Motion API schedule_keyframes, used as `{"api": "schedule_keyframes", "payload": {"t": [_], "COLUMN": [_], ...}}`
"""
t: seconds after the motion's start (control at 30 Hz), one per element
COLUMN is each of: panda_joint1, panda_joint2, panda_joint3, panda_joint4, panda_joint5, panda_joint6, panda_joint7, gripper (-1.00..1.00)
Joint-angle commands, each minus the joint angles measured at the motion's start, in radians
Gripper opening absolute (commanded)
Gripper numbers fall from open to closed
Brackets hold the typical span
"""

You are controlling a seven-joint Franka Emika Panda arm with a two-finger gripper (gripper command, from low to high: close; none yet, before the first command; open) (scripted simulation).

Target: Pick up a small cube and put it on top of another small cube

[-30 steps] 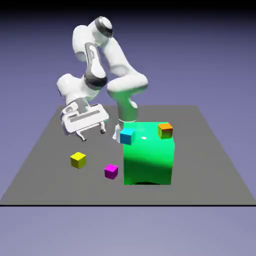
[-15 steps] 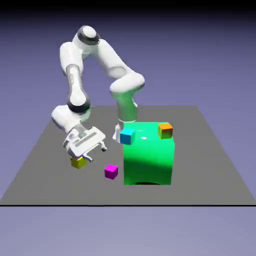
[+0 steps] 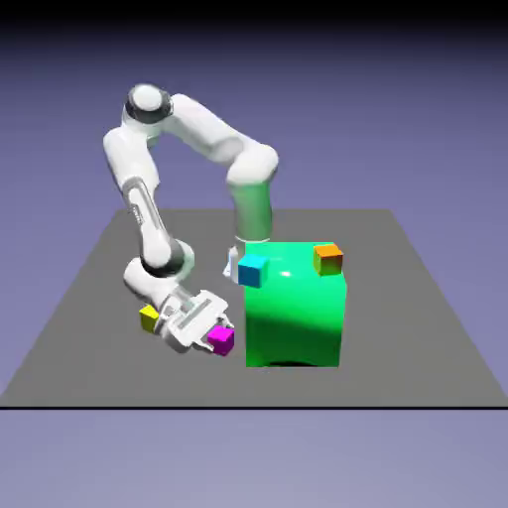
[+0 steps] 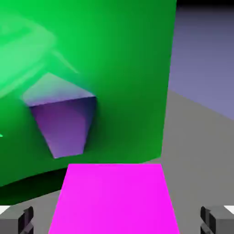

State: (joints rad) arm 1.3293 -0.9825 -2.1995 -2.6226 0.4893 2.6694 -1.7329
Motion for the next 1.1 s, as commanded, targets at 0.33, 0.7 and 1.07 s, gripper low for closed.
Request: {"api": "schedule_keyframes", "payload": {"t": [0.33,0.7,1.07], "panda_joint1": [-0.258,-0.381,-0.147], "panda_joint2": [0.184,0.198,0.101], "panda_joint3": [0.319,0.718,0.892], "panda_joint4": [-0.013,0.021,0.153], "panda_joint5": [0.024,0.047,-0.148], "panda_joint6": [-0.199,-0.274,-0.580], "panda_joint7": [0.103,0.249,0.538], "gripper": [-1.00,-1.00,-1.00]}}
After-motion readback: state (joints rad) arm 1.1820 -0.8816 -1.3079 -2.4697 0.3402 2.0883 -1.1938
